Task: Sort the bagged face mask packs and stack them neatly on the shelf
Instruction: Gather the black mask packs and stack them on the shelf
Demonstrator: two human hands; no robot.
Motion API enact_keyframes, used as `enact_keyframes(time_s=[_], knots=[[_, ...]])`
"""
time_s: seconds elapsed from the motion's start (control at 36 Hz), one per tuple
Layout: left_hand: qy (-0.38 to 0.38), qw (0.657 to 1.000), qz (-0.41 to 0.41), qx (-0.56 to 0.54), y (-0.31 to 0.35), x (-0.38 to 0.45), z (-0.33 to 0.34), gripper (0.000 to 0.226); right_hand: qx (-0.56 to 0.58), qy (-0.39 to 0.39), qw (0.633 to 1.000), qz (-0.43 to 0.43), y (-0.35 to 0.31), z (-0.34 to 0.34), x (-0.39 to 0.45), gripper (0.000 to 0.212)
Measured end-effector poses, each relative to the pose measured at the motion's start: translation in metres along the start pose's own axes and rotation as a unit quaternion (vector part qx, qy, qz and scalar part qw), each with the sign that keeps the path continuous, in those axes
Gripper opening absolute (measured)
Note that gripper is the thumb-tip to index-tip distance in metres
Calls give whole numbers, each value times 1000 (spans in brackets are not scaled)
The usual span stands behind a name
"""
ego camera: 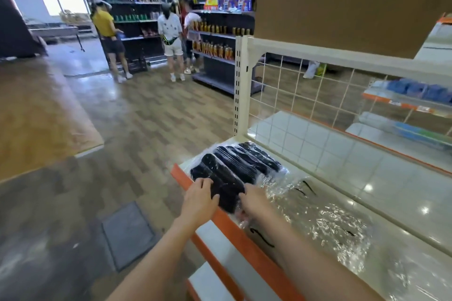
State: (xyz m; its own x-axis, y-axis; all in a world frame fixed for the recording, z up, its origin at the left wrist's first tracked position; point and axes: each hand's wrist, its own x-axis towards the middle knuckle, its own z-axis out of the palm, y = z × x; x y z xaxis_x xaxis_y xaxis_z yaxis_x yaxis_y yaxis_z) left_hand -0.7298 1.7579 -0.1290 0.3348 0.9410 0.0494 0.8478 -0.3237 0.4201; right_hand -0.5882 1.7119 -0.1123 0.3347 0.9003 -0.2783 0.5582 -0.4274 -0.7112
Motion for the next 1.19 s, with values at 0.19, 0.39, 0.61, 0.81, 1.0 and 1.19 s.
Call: enact_keyframes(time_s=[0.19,0.39,0.61,0.81,1.0,1.19], knots=[[-99,981,22,167,4,17,9,57,-82,-17,996,-12,-7,-11,6,9],[-103,953,55,281,52,14,-8,31,-188,78,974,-101,13,-46,-20,11],[-74,937,182,289,152,-53,3,26,-290,130,942,-109,74,-99,-100,30],[-96,912,289,274,252,-147,46,39,-344,155,926,-13,171,-152,-226,42],[-127,888,399,189,345,-262,97,35,-324,200,918,113,272,-197,-364,38],[-205,872,439,74,397,-353,136,36,-288,209,905,235,347,-217,-474,39]])
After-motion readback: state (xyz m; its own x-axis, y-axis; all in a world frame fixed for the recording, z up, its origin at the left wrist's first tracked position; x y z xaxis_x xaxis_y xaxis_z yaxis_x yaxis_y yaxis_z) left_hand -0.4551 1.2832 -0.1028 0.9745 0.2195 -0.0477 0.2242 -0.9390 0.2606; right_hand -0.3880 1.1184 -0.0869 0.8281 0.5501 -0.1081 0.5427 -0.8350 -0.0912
